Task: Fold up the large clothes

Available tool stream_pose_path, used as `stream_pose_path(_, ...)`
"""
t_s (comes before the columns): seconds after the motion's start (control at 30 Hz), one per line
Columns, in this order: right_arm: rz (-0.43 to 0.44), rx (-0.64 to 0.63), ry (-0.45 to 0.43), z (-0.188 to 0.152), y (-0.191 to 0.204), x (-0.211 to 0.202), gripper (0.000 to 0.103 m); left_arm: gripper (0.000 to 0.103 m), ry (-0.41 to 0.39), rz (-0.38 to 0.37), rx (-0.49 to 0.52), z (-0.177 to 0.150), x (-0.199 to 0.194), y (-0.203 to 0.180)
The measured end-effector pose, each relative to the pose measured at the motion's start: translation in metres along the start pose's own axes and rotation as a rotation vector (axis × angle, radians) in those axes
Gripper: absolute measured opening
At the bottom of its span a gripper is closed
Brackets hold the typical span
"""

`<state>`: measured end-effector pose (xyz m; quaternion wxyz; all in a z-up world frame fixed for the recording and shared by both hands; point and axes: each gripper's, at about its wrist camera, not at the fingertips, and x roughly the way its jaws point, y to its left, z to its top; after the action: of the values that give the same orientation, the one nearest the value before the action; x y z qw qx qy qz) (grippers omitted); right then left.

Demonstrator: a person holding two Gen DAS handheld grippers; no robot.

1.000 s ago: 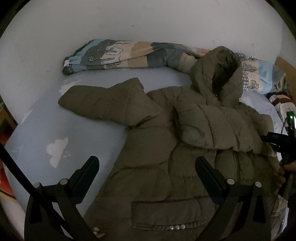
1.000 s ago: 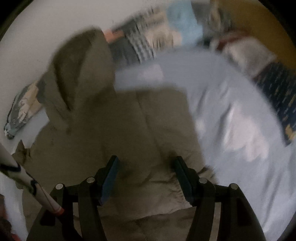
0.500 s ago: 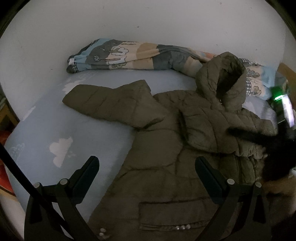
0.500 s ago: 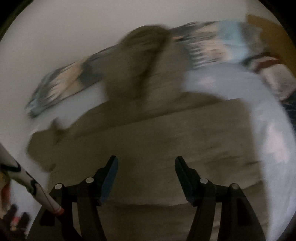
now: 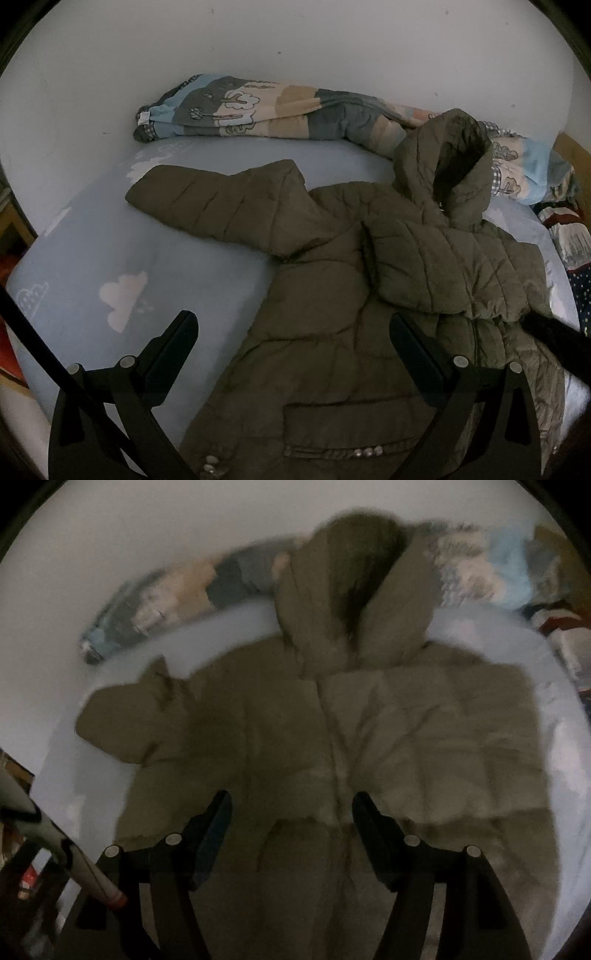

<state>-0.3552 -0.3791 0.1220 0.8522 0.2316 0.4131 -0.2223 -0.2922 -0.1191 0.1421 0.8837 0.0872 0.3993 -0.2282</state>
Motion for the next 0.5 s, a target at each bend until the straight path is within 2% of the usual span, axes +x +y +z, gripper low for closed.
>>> stream_pose_path(0.17,0.02,0.078,-0.046,-0.06,-0.02,-0.058,0.074,0.103,-0.006,0.02,0.008,0.005,0.004,0.003)
stream_pose_path(0.27,-0.001,0.132,-0.049,-0.093,-0.039,-0.051,0.074,0.103,0.0,0.055,-0.021,0.015,0.012,0.017)
stream_pose_path(0.33,-0.021,0.135,-0.034,-0.079,-0.048,-0.035,0.074,0.103,0.011,0.074,-0.042,0.024,0.02,0.031)
stream_pose_path(0.37,-0.023,0.14,-0.039,-0.089,-0.051,-0.037,0.074,0.103,0.016,0.079,-0.055,0.028,0.025,0.038)
stream_pose_path(0.5,-0.002,0.136,-0.06,-0.071,-0.065,-0.037,0.074,0.103,0.039,0.102,-0.117,0.043,0.043,0.072)
